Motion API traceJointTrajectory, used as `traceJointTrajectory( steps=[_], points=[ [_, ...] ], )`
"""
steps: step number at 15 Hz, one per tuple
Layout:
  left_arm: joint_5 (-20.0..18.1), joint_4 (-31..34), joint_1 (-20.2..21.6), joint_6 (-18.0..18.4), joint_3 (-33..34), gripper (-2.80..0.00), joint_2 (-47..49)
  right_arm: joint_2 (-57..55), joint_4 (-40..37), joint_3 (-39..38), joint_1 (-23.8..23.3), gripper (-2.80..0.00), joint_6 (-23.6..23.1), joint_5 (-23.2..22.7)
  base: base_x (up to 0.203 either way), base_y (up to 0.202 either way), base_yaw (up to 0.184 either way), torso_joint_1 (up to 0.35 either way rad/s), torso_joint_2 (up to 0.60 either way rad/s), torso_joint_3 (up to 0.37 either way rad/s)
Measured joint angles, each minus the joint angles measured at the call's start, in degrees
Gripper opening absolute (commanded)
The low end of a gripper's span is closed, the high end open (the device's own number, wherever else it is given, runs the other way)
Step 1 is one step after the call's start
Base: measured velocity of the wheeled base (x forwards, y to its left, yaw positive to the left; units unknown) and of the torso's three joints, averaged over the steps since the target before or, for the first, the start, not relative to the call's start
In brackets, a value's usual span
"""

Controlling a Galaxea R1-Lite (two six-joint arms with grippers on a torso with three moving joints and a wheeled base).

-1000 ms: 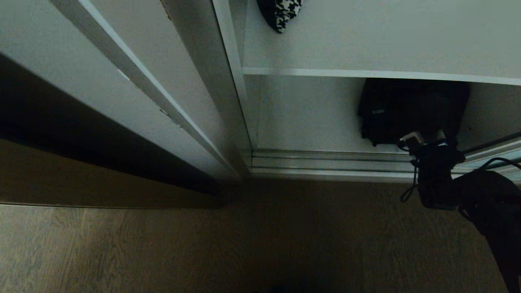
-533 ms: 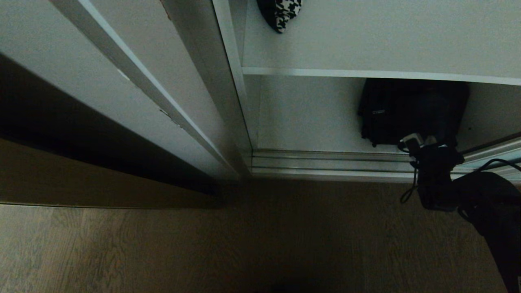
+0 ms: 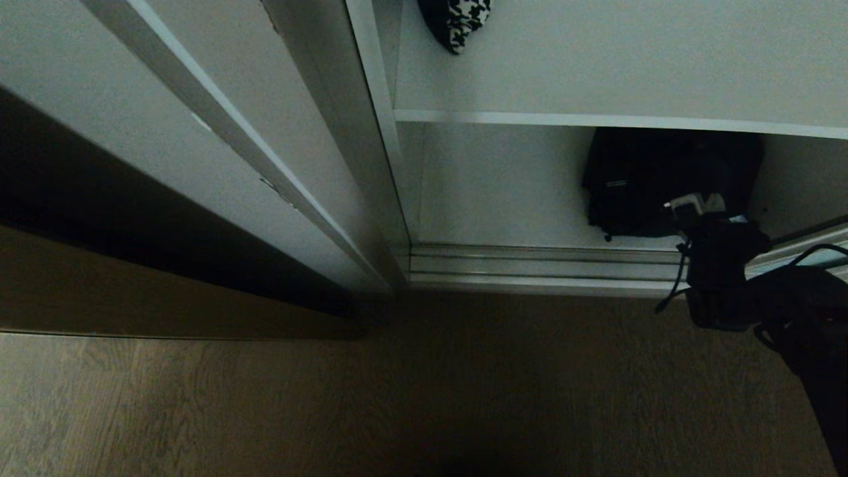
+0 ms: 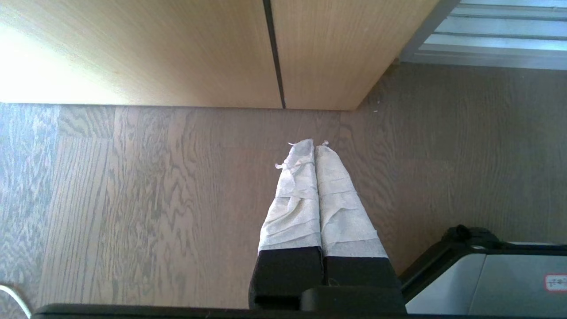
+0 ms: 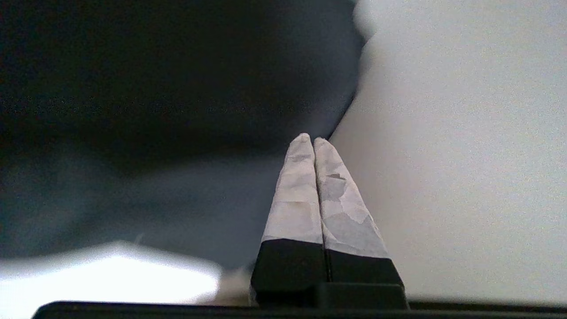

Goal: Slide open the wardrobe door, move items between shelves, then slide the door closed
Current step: Place the bag on the higher shelf

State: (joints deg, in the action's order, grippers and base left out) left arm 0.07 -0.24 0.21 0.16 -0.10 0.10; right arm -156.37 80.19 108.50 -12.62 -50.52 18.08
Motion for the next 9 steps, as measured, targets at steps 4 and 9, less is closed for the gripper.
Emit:
traceJointTrajectory(
  steps=[4, 9],
  points=[
    [0.0, 0.0, 0.0, 0.0, 0.0, -2.8, 0.0, 2.4, 2.8, -3.2, 0.3, -2.8, -0.2, -0.1, 0.0, 0.0, 0.0, 0.0, 0.0, 0.0],
    [0.0, 0.0, 0.0, 0.0, 0.0, -2.8, 0.0, 1.3, 2.8, -1.7, 0.2, -2.8, -0.2, 1.6, 0.0, 0.0, 0.0, 0.0, 0.0, 0.0]
  ],
)
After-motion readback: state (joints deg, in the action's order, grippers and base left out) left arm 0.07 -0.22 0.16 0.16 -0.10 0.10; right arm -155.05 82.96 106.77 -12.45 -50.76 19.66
